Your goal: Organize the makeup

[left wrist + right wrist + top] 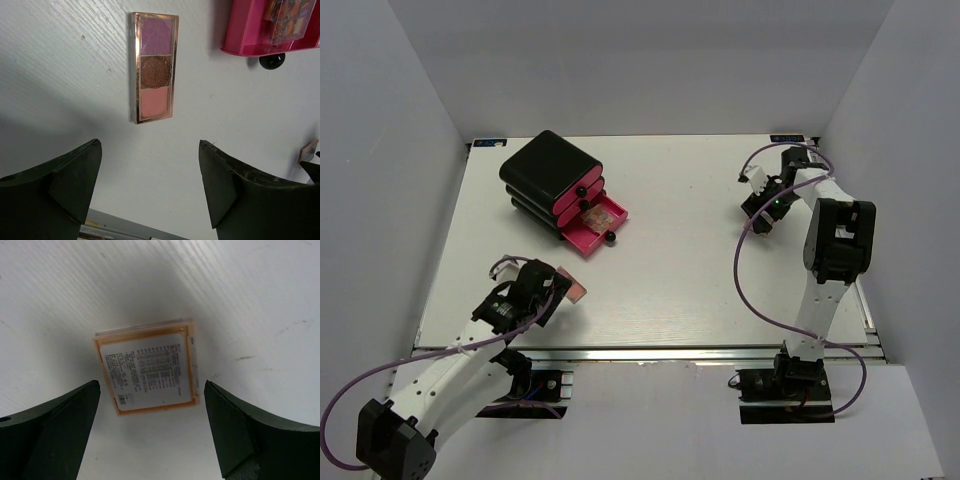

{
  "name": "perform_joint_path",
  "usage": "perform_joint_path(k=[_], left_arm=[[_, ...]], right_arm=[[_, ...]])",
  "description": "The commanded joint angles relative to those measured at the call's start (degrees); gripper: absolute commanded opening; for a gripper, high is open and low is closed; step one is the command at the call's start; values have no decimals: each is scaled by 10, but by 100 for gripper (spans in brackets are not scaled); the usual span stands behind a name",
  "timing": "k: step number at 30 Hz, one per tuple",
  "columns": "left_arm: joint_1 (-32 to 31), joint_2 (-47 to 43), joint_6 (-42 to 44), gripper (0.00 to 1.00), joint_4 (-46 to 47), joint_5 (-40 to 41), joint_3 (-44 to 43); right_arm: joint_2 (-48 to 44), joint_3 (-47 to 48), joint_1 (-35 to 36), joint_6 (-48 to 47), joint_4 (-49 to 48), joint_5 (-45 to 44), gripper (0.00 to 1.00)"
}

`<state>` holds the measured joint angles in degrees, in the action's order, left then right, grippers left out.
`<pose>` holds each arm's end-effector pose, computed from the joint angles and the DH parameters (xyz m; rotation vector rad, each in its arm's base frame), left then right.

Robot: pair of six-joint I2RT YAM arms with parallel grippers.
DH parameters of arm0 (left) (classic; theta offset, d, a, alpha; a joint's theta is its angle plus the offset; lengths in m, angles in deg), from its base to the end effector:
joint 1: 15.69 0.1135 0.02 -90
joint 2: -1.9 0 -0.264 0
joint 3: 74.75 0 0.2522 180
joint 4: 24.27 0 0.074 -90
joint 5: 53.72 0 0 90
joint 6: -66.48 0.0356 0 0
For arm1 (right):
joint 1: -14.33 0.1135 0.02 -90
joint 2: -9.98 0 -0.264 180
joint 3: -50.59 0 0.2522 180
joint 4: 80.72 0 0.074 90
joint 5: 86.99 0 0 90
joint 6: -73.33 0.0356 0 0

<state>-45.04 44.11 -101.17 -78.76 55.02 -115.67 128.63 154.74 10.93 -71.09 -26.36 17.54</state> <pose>0.1252 -0.0573 0.1961 -1.1414 2.2345 -0.3741 0.4296 -0.0166 0.1809 -1.2198 2.4072 0.0577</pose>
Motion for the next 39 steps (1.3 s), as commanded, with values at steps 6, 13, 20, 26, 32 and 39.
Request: perform_joint_path(k=[6, 13, 20, 26, 32, 39], left_arm=[[3, 8, -2, 87, 6, -5, 1], [3, 23, 3, 87, 12, -7, -3], [3, 23, -1, 87, 11, -3, -3], [6, 48, 11, 87, 28, -9, -9], [10, 84, 32, 87, 32, -13, -26], [11, 55, 19, 87, 15, -9, -13]], right_arm=[[26, 19, 5, -29, 31, 35, 89], [33, -6, 13, -38, -10, 9, 84], [-7, -67, 26, -46, -45, 22, 23], [-77, -85, 109, 16, -24, 126, 0], [-89, -29, 274, 252, -107, 178, 0], [-54, 41, 417, 498, -292, 49, 0]])
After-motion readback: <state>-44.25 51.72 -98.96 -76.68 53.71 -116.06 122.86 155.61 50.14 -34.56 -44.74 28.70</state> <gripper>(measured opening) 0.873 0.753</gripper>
